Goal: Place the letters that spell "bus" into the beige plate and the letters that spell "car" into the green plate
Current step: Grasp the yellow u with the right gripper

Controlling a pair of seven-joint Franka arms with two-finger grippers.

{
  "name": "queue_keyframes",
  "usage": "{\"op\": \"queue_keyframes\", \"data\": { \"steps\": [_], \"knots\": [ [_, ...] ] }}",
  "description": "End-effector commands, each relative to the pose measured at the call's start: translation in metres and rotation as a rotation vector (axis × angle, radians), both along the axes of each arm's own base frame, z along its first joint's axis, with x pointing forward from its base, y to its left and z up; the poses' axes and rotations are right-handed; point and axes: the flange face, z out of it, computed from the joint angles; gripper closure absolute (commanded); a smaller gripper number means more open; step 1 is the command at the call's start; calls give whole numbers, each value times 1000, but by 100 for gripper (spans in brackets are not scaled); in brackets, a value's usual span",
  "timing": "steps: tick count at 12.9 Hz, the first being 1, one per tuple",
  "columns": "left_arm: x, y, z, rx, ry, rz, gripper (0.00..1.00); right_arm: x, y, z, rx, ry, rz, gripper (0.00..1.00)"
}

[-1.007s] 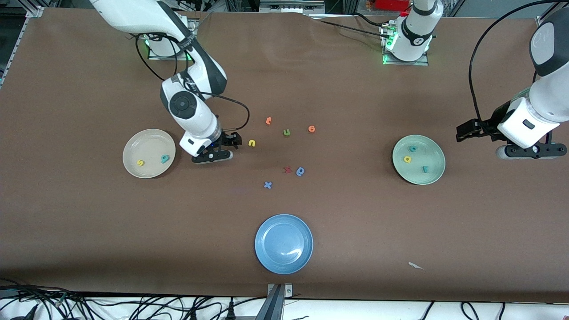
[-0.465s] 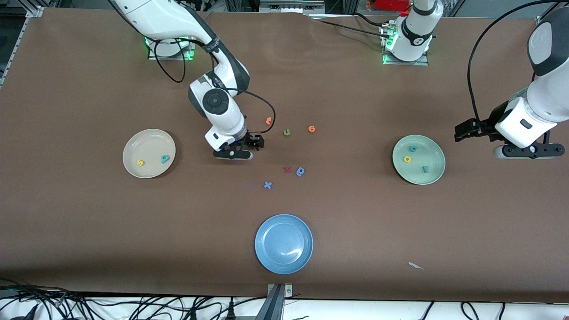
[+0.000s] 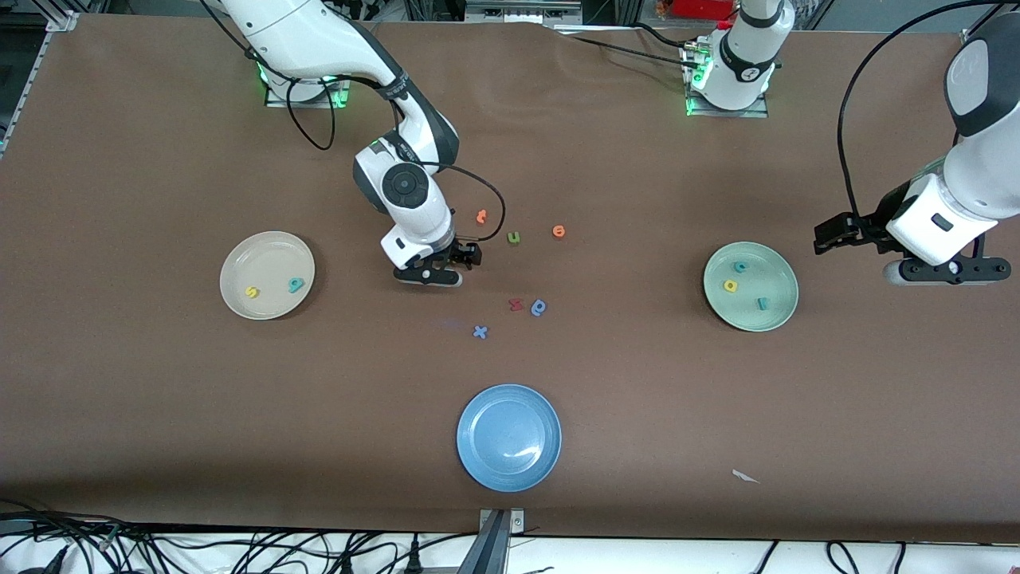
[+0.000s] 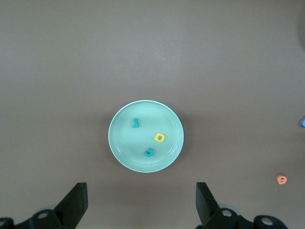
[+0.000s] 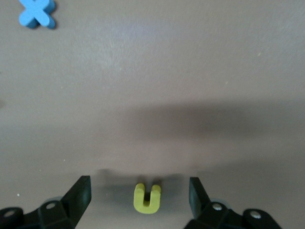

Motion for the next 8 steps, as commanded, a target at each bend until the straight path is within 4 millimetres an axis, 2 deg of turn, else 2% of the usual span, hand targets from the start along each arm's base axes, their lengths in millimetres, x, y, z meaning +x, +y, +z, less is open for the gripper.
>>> {"op": "queue_keyframes", "data": {
  "steps": [1,4,6,8],
  "knots": [
    [-3,-1,1,-20,-5,-16,1,1,5,-3,-7,-10,-22,11],
    [-3,-1,2,-20,-5,-17,1,-2,4,-7,-15,-3,-18,25],
    [-3,-3,2,-20,-6,-18,1,-6,6,-8,-16,-2,-11,40],
    [-3,-3,2,-20,-6,-20,1,-8,6,-14,-21,5,-10,45]
  ]
}}
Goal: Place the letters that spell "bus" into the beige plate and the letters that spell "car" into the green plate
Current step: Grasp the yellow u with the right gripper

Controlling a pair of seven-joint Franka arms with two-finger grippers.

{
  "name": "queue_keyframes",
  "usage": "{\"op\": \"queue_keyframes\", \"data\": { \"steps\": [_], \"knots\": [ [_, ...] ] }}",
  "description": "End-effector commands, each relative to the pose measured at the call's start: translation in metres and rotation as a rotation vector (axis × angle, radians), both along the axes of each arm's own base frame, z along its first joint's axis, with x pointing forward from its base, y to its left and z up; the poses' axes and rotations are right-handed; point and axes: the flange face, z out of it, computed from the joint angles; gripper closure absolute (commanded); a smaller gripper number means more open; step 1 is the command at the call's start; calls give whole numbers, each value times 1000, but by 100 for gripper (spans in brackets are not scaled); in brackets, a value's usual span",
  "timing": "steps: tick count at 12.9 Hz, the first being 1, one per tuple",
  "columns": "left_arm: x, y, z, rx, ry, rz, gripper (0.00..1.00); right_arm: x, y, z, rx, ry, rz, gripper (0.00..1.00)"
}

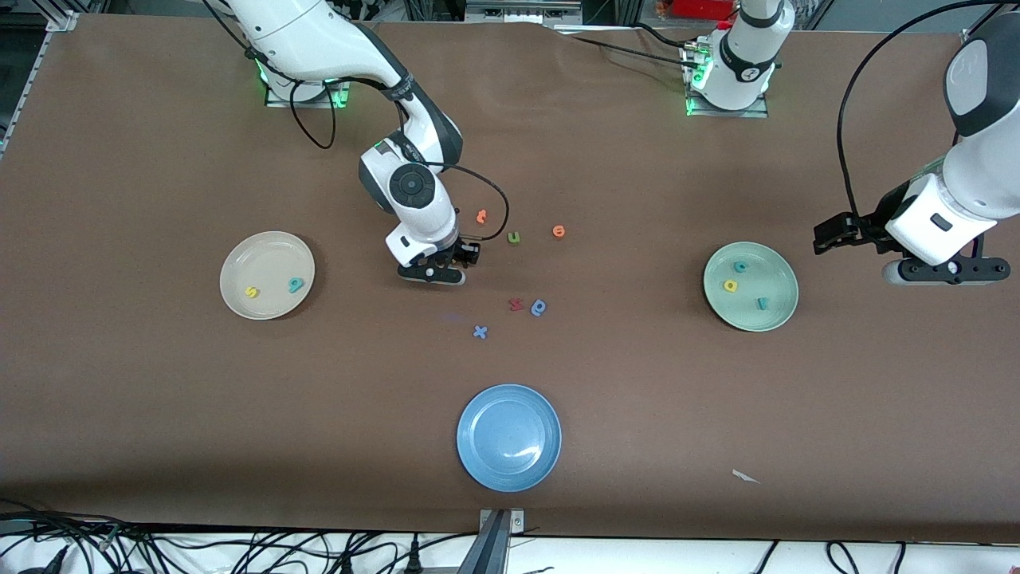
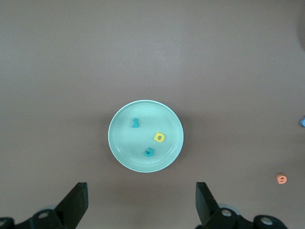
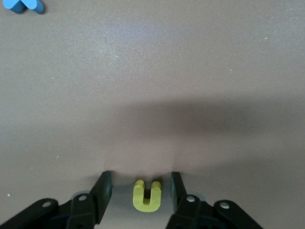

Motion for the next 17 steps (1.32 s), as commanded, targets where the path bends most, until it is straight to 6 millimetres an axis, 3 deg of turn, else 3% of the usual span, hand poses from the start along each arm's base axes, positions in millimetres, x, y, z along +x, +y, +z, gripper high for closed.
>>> {"op": "queue_keyframes", "data": {
  "steps": [1,4,8,12,16,17],
  "knots": [
    [-3,-2,2,-20,-6,-17,1,-6,7,-8,-12,-2,3,46],
    [-3,-2,0,-20,-3,-17,1,-8,9,-8,-12,0,9,60],
    [-3,-2,0,-20,-1,-17,0,-8,9,-8,-16,-4,16,87],
    [-3,-2,-1,-20,0,-17,1,-4,6,-2,-18,-11,30,90],
    [-3,-2,-1,-20,0,-17,1,24,-39,44,-36,10,89,90],
    [-3,-2,-1,-20,0,-17,1,31,-59,57,-40,28,112,90]
  ]
}}
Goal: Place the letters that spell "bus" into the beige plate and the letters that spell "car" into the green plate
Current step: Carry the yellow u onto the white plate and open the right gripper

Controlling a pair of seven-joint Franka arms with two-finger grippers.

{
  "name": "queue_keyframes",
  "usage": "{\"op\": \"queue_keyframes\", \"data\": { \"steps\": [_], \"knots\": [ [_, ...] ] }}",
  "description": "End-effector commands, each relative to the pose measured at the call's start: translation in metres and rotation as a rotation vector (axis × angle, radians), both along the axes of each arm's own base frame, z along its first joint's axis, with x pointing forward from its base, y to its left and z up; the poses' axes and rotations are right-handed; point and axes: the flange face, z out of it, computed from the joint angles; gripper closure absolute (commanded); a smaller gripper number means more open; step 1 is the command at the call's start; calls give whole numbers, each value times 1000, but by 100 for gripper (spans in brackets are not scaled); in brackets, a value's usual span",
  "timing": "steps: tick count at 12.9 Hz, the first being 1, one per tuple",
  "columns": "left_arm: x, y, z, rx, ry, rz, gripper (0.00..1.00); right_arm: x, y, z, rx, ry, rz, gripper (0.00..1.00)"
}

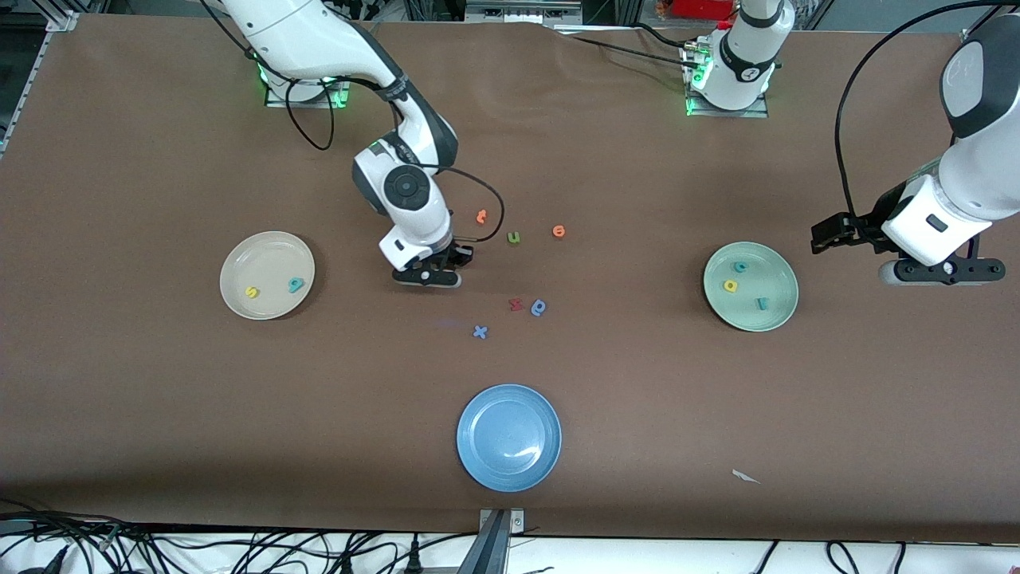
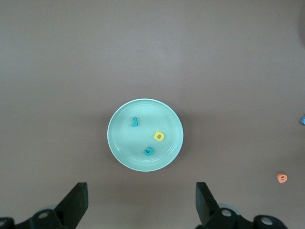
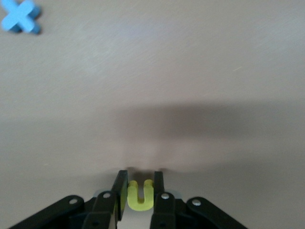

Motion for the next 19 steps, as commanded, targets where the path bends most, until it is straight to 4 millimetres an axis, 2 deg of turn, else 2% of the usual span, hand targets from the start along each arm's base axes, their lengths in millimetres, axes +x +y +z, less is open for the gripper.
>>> {"op": "queue_keyframes", "data": {
  "steps": [1,3,6,10,13,14,15,16,17,18,19],
  "knots": [
    [-2,-1,2,-20,-6,-15,1,16,-52,50,-10,27,75,90],
    [-2,-1,1,-20,-5,-15,1,30,-98,72,-17,42,142,90],
    [-2,-1,1,-20,-5,-15,1,47,-163,87,-17,82,214,90],
    [-1,-1,-1,-20,-2,-14,0,62,-250,92,-3,146,333,89],
    [-1,-1,-1,-20,-2,-14,1,60,-300,100,11,198,391,85],
    [-1,-2,-1,-20,-2,-16,0,58,-310,105,13,211,398,78],
    [-1,-2,-1,-20,-2,-16,1,56,-318,109,13,222,395,67],
    [-1,-2,-1,-20,-2,-16,1,55,-325,111,15,231,392,51],
    [-1,-2,-1,-20,-2,-16,0,54,-327,111,14,234,389,13],
    [-1,-1,0,-20,-3,-14,1,54,-330,112,13,233,386,1],
    [-1,-1,-1,-20,-2,-14,0,54,-331,112,13,233,382,0]
  ]
}}
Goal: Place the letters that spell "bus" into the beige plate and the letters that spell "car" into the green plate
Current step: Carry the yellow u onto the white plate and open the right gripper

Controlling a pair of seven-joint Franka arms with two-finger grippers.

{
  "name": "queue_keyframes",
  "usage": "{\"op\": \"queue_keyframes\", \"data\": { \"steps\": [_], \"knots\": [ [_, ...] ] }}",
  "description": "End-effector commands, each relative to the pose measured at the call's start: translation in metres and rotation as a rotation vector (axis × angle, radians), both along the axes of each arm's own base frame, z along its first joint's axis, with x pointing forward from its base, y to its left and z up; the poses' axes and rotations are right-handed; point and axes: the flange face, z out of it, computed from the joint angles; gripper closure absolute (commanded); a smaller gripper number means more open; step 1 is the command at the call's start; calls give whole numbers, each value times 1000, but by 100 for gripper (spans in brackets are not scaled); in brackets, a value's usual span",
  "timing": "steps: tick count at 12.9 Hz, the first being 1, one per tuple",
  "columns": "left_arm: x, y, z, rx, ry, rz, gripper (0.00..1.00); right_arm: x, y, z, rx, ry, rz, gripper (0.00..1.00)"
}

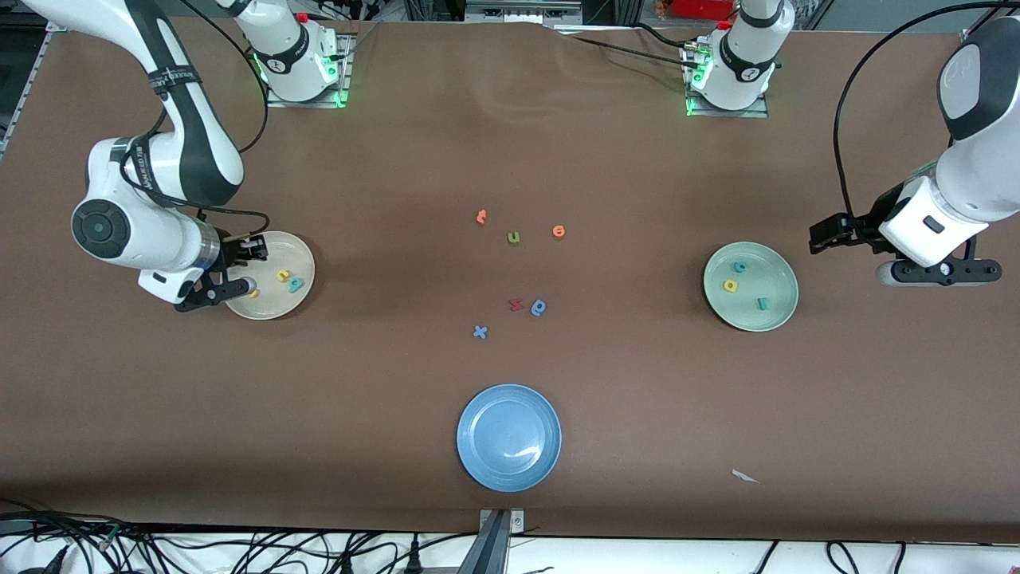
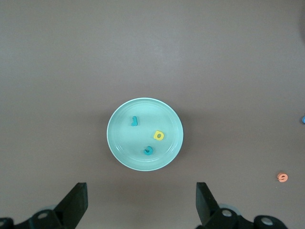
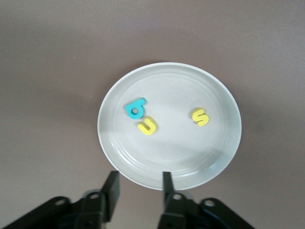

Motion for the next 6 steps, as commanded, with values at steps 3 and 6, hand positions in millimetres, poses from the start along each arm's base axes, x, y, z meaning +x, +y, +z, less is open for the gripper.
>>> {"op": "queue_keyframes", "data": {
  "steps": [3,6],
  "knots": [
    [-1,0,2,-20,-7,-13,0,-6,-3,13,-13,-13,2,0],
    [-1,0,2,-20,-7,-13,0,5,-2,42,-14,-73,-50,0]
  ]
}}
